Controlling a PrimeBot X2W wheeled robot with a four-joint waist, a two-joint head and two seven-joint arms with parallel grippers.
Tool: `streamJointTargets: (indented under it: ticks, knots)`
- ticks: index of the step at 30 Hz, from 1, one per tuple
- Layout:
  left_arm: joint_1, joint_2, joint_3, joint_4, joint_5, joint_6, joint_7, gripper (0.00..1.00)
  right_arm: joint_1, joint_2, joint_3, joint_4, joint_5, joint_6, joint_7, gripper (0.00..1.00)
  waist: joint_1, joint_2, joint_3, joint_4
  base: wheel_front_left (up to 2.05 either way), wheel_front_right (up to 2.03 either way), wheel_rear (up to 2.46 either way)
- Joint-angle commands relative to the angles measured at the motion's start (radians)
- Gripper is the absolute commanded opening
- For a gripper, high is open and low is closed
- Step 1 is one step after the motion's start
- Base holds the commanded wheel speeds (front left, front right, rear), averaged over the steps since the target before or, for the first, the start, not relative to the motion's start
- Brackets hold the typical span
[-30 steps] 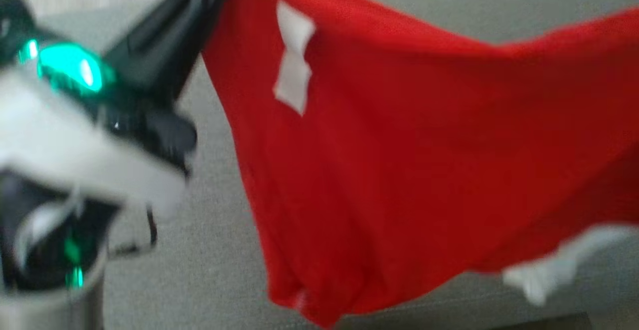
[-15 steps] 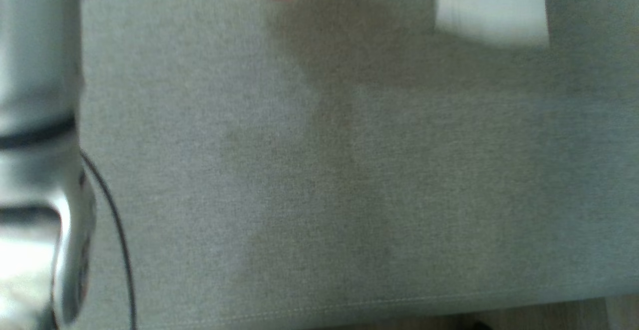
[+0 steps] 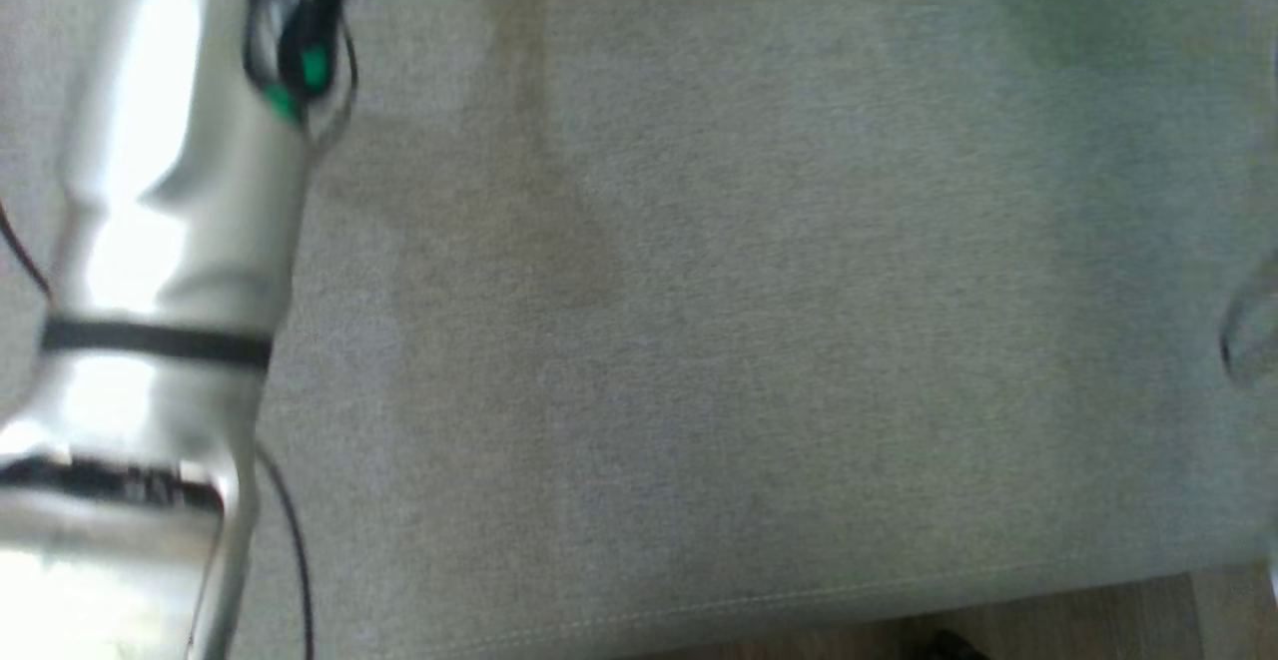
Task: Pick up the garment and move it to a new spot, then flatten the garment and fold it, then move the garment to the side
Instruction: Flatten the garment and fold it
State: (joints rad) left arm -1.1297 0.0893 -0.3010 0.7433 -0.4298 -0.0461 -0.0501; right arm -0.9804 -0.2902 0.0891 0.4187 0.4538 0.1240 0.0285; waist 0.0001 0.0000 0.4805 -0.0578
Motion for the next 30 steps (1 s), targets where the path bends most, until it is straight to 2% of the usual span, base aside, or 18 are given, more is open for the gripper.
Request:
streamJointTargets:
  ticks: [1, 2, 3, 6, 9, 12, 15, 18, 23, 26, 30]
  knots:
    - [-0.018, 0.044, 0.016, -0.039, -0.007, -0.006, 0.002, 0.0, 0.015, -0.024, 0.008, -0.057, 0.022, 0.007, 0.006, 0.0, -0.0001, 0.0, -0.029, -0.016, 0.0, 0.0, 0.0]
    - [0.077, 0.065, 0.006, -0.059, -0.019, -0.023, 0.022, 0.0, 0.168, -0.075, 0.034, -0.128, 0.063, 0.007, 0.025, 0.0, -0.0001, 0.0, -0.047, -0.023, 0.0, 0.0, 0.0]
    - [0.077, 0.065, 0.006, -0.059, -0.019, -0.023, 0.022, 0.0, 0.168, -0.075, 0.034, -0.128, 0.063, 0.007, 0.025, 0.0, -0.0001, 0.0, -0.047, -0.023, 0.0, 0.0, 0.0]
    - [0.232, 0.093, 0.004, -0.121, -0.049, -0.034, 0.057, 0.0, 0.378, -0.126, 0.029, -0.215, 0.103, 0.007, 0.045, 0.0, -0.0001, 0.0, -0.094, -0.033, 0.0, 0.0, 0.0]
    - [0.401, 0.131, 0.011, -0.229, -0.075, -0.023, 0.103, 0.0, 0.555, -0.144, 0.014, -0.29, 0.113, 0.007, 0.072, 0.0, -0.0001, 0.0, -0.146, -0.046, 0.0, 0.0, 0.0]
    - [0.59, 0.179, 0.006, -0.373, -0.076, 0.013, 0.151, 0.0, 0.705, -0.136, 0.007, -0.366, 0.123, 0.007, 0.115, 0.0, -0.0001, 0.0, -0.194, -0.056, 0.0, 0.0, 0.0]
    - [0.791, 0.2, 0.008, -0.534, -0.105, 0.055, 0.205, 0.0, 0.838, -0.132, -0.012, -0.45, 0.111, 0.007, 0.16, 0.0, -0.0001, 0.0, -0.233, -0.059, 0.0, 0.0, 0.0]
    - [0.981, 0.197, 0.013, -0.702, -0.147, 0.106, 0.251, 0.0, 0.971, -0.131, -0.053, -0.538, 0.087, 0.007, 0.217, 0.0, -0.0001, 0.0, -0.26, -0.054, 0.0, 0.0, 0.0]
    - [1.243, 0.171, 0.017, -0.949, -0.193, 0.2, 0.28, 0.0, 1.222, -0.091, -0.14, -0.7, 0.072, 0.007, 0.327, 0.0, -0.0001, 0.0, -0.263, -0.032, 0.0, 0.0, 0.0]
    - [1.346, 0.165, 0.023, -1.068, -0.213, 0.24, 0.291, 0.0, 1.32, -0.061, -0.194, -0.79, 0.069, 0.007, 0.373, 0.0, -0.0001, 0.0, -0.231, -0.022, 0.0, 0.0, 0.0]
    - [1.305, 0.175, -0.003, -1.1, -0.195, 0.243, 0.337, 0.0, 1.251, -0.085, -0.194, -0.797, 0.055, 0.007, 0.402, 0.0, -0.0001, 0.0, -0.198, -0.013, 0.0, 0.0, 0.0]
